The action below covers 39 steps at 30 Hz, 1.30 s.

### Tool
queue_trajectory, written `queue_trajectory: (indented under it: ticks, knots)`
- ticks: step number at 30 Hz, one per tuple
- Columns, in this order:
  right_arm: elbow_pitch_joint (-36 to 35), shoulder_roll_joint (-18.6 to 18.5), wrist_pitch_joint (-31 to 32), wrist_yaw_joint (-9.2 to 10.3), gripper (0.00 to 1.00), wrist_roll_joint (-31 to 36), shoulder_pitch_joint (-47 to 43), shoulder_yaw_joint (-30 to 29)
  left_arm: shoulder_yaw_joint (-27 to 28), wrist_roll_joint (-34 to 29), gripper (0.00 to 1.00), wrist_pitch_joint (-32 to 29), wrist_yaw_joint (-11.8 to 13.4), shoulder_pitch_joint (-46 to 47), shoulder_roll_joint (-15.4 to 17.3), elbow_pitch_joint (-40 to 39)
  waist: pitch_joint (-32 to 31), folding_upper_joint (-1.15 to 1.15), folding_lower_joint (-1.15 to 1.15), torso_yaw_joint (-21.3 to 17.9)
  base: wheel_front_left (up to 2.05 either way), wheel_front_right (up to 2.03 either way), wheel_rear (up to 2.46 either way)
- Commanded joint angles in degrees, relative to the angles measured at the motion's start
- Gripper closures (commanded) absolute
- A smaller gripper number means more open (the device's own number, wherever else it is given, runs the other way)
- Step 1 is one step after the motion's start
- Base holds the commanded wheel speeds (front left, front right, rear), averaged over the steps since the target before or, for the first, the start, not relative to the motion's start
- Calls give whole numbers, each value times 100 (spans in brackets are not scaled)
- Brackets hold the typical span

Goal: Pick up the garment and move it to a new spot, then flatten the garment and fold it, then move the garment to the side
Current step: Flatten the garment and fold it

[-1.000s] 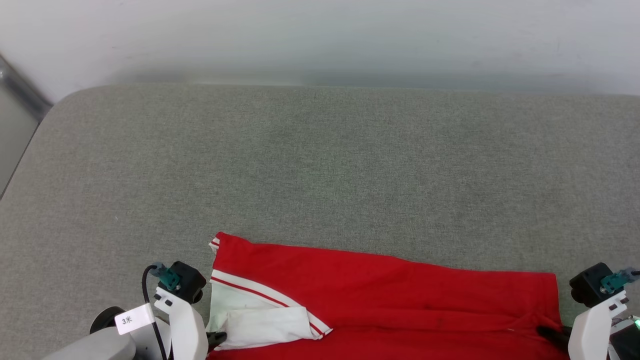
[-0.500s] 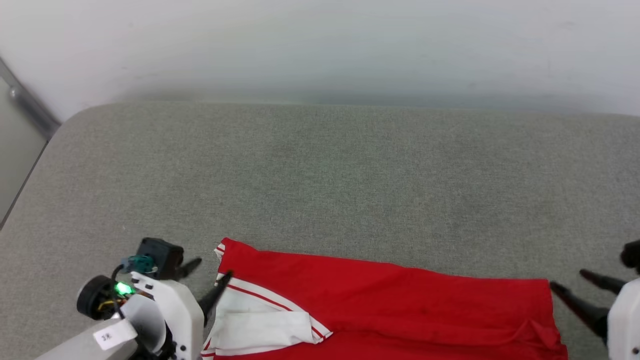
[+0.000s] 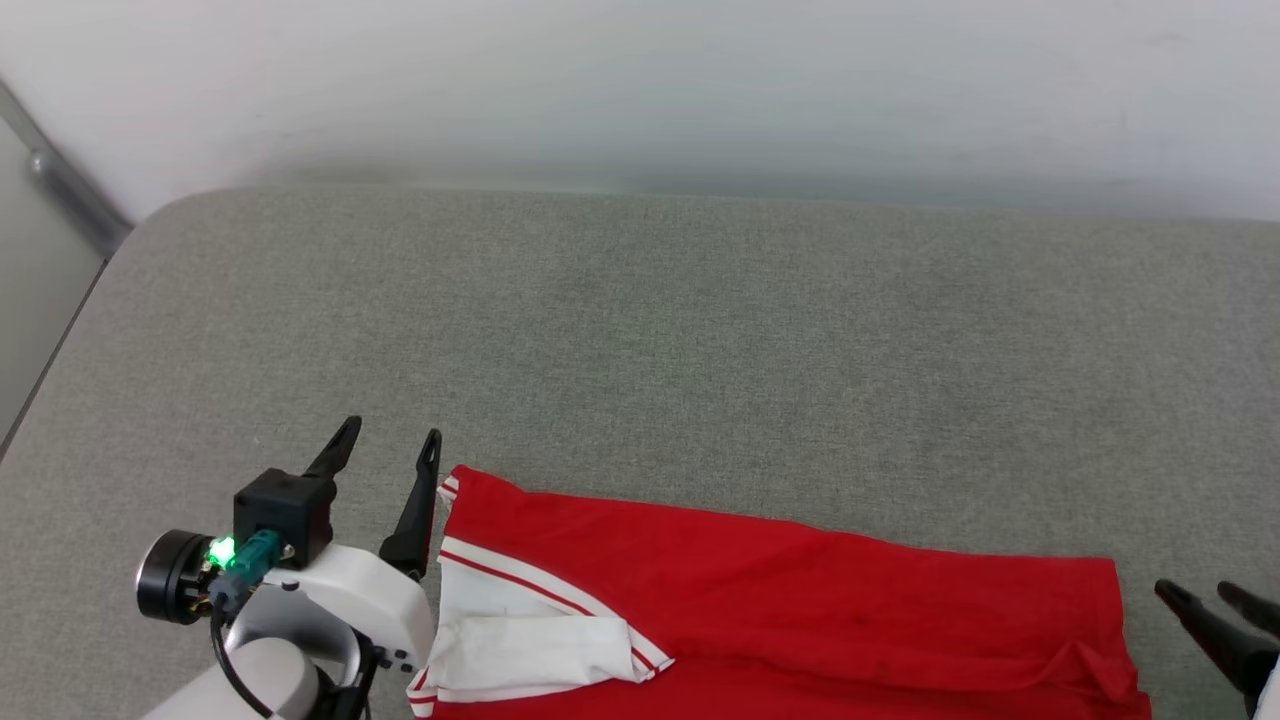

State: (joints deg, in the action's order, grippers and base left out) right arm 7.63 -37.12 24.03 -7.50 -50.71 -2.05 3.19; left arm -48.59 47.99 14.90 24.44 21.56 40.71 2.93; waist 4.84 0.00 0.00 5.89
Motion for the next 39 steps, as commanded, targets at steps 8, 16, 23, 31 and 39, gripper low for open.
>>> queue_trajectory:
  ticks: [8, 16, 23, 31, 39]
  knots:
    - [540, 385, 117, 2, 0, -230, -53, 230, 1288, -1258, 0, 28, 181, -884, -774, -349, 131, 0, 0, 132, 0, 0, 0]
    - [752, 666, 400, 2, 0, -684, -238, 797, 2402, -2243, 0, 29, -147, -1631, -1490, -516, 141, 0, 0, 175, 0, 0, 0]
    - [835, 721, 312, 2, 0, -786, -88, 1172, 3100, -3015, 0, 29, -519, -2195, -2080, -690, 136, 0, 0, 164, 0, 0, 0]
    - [1008, 690, -31, 2, 100, -803, 162, 1425, 3662, -3614, 0, 29, -969, -2553, -2688, -631, 58, 0, 0, 214, 0, 0, 0]
    - [1174, 326, -387, 6, 100, -958, 220, 1262, 4021, -4029, 0, 29, -1357, -2759, -3027, -551, -134, 0, 0, 199, 0, 0, 0]
